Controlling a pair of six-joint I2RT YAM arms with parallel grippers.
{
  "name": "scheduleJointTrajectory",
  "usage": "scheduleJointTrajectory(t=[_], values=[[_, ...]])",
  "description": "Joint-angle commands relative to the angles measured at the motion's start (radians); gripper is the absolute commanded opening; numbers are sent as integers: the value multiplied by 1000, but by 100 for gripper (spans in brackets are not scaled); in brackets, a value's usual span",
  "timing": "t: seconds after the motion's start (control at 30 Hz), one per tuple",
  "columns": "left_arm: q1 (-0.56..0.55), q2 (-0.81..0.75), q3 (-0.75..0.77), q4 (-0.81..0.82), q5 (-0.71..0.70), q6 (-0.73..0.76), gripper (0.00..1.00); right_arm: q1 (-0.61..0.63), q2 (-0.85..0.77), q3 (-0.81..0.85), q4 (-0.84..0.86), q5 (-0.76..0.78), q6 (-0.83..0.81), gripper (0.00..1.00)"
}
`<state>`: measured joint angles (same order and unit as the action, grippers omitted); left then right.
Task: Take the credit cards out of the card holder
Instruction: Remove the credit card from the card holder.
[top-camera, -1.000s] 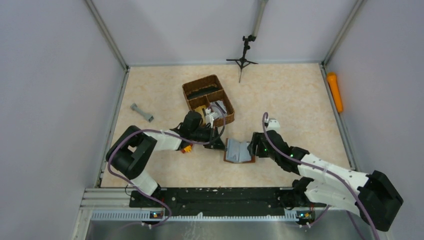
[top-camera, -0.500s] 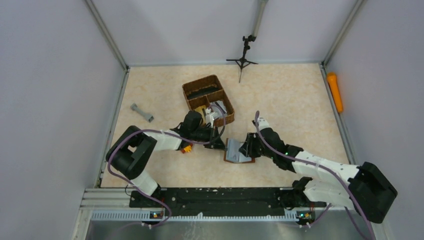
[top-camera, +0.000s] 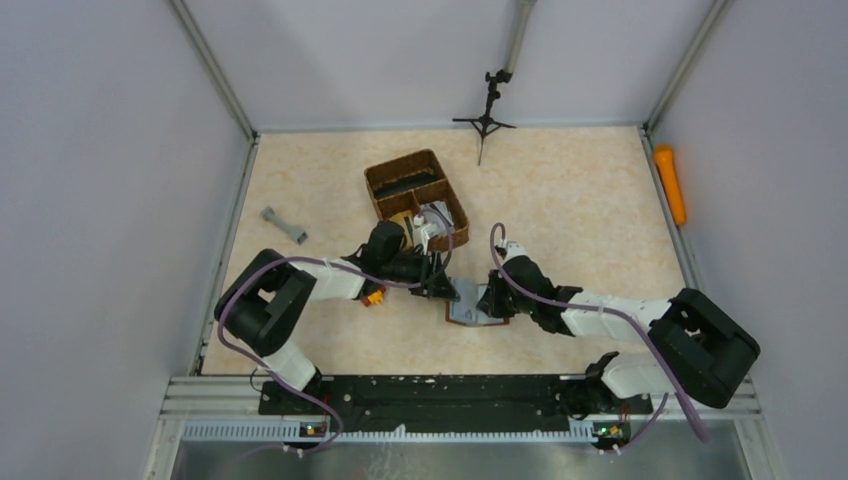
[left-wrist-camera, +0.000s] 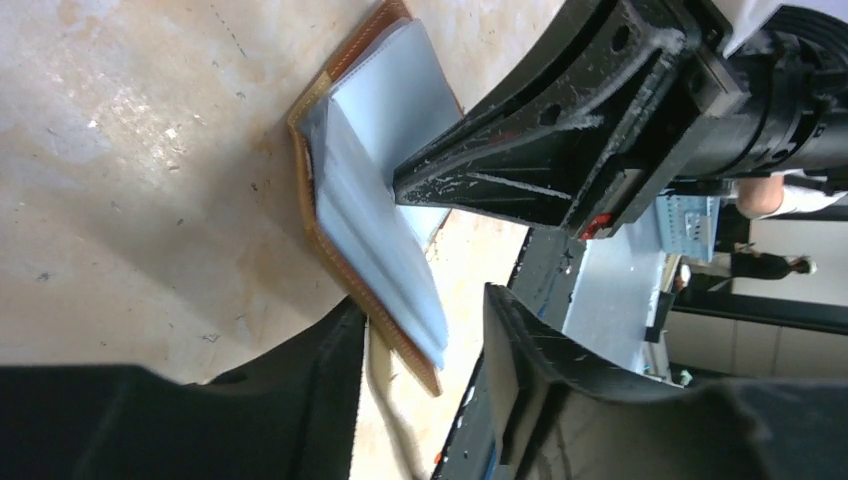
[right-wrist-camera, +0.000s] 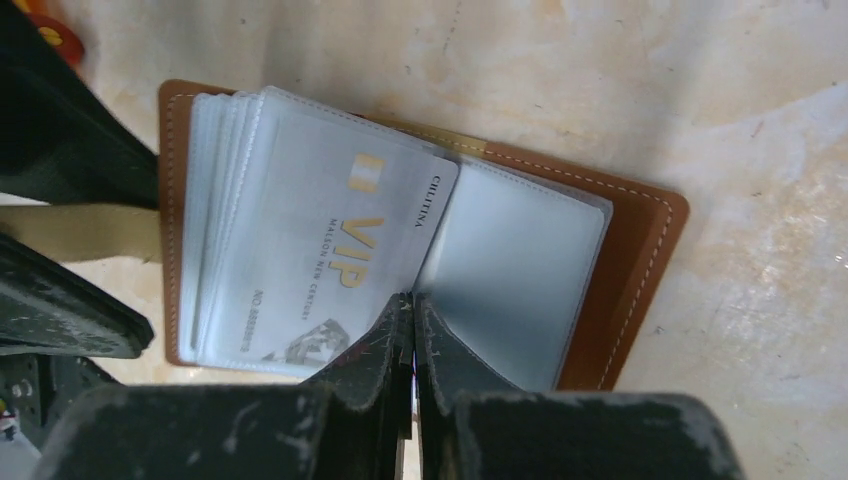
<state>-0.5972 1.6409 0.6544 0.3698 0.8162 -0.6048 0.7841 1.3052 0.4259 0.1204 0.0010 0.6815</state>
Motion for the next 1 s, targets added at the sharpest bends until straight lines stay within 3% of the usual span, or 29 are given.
scheduleJointTrajectory(t=[0.0, 0.17, 0.33, 0.4, 0.47, 0.53, 0.73, 0.87, 0.97], values=[[-7, 34, 40, 53, 32, -2, 54, -6, 9, -1, 72, -53, -13, 2], [-16, 72, 65, 34, 32, 1, 58, -6, 7, -5, 98, -90, -25, 2], [-18, 106, 93, -4, 17, 10, 50, -6, 6, -3, 97, -102, -31, 2], [-17, 116, 99, -5, 16, 7, 39, -6, 0, -3, 90, -95, -30, 2], [-17, 125, 106, -17, 13, 7, 14, -6, -11, -3, 77, -83, -30, 2], [-17, 125, 108, -19, 12, 7, 0, -6, -30, -1, 46, -55, -23, 3], [-8, 96, 73, 65, 49, -35, 0, -19, -132, -21, -25, 19, 19, 11], [16, 66, 10, 241, 98, -143, 0, -52, -217, -74, 14, -41, 73, 13], [22, 16, -23, 268, 88, -144, 0, -77, -262, -116, 59, -96, 116, 18]])
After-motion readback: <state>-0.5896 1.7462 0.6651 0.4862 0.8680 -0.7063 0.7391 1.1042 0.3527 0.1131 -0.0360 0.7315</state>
